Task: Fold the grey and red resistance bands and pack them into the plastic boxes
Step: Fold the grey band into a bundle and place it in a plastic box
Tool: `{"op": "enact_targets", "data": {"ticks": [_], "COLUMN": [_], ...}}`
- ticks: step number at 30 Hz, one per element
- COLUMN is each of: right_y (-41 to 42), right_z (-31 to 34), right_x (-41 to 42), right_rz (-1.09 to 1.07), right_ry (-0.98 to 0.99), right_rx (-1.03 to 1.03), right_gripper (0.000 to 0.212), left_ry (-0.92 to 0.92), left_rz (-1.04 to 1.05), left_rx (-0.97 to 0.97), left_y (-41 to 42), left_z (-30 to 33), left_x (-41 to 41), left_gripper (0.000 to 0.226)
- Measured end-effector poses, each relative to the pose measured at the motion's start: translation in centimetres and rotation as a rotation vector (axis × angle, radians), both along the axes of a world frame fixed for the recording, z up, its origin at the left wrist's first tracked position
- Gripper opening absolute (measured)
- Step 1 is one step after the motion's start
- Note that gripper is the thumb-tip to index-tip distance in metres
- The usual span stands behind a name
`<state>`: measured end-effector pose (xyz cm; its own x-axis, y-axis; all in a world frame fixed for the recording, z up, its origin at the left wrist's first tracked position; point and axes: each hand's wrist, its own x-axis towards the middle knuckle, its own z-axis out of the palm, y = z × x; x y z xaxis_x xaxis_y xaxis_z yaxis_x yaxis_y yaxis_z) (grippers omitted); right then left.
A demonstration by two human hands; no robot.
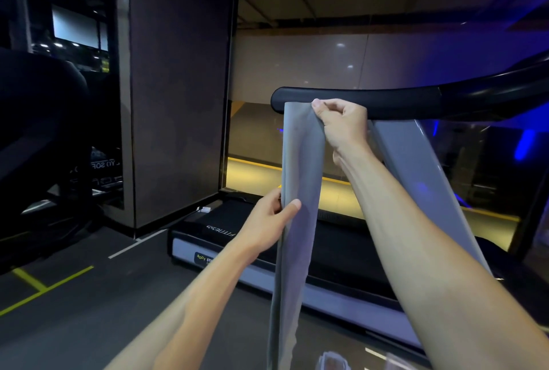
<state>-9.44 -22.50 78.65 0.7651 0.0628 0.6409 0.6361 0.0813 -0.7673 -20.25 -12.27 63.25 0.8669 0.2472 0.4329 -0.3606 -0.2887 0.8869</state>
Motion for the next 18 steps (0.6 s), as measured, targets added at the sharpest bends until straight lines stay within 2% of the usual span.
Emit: {"op": "enact_targets", "data": {"ticks": [3, 10, 18], "right_y": [0.4, 0.6, 0.2], "right_z": [0.3, 0.0, -0.4], "right_x": [0.0, -0.2, -0.1], "right_rz": [-0.04, -0.116, -0.101], "right_ry": [0.009, 0.011, 0.011], "right_rx": [0.002, -0.026, -0.026], "right_gripper": [0.018, 0.015, 0.013], "left_ry": [0.006, 0.028, 0.069], "left_rz": [-0.072, -0.061, -0.077], "left_rx": [-0.026, -0.052, 0.066], "left_y": [-0.5, -0.4, 0.8], "left_z": [-0.3, -1.3, -3.0], "left_x": [0.1, 0.9, 1.3], "left_gripper": [0.024, 0.025, 0.024]}}
